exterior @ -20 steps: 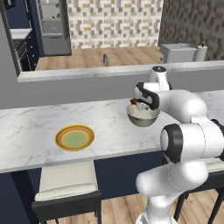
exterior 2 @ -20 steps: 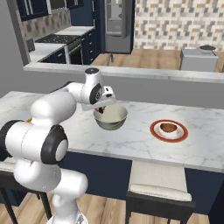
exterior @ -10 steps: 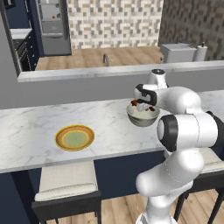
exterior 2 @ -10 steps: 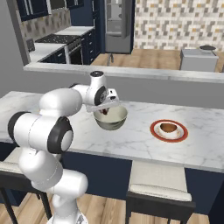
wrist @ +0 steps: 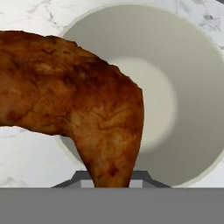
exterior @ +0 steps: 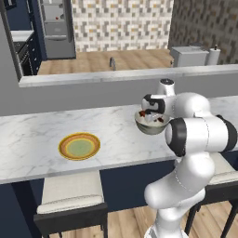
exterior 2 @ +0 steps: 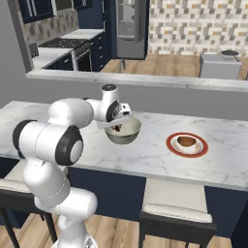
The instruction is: Pick the chicken drumstick and potato from their plates and place them in the bowl. Then put the bowl in the fridge.
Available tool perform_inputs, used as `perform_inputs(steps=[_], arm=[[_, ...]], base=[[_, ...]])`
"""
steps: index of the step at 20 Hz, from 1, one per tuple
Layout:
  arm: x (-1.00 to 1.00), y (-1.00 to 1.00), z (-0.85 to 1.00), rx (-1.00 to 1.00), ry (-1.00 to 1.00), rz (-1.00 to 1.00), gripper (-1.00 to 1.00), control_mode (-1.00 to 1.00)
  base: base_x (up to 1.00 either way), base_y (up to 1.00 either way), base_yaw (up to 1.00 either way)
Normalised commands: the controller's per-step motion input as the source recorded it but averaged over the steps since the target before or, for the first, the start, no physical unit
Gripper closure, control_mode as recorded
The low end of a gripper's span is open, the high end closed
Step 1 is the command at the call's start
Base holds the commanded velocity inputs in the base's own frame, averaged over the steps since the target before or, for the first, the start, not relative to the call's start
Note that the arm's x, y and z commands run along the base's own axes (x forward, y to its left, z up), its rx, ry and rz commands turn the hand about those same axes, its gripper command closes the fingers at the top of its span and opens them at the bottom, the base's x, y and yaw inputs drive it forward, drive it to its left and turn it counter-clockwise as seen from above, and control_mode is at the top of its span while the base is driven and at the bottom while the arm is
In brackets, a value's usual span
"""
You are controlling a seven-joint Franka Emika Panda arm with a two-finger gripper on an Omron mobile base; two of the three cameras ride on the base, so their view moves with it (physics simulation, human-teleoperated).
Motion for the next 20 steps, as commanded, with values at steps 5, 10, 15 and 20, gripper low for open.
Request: perform_inputs(steps=[5,10,15,20], arm=[[-0.01,-0.02,-0.18,0.0,-0.01,0.0,1.0,-1.0],[0.0,-0.05,-0.09,0.0,0.0,0.0,1.0,-1.0],[0.0,-0.05,-0.05,0.0,0.0,0.0,1.0,-1.0],[0.0,-0.03,0.0,0.0,0.0,0.0,-1.0,-1.0]], base=[[0.0,0.0,0.0],[0.0,0.0,0.0],[0.0,0.0,0.0],[0.0,0.0,0.0]])
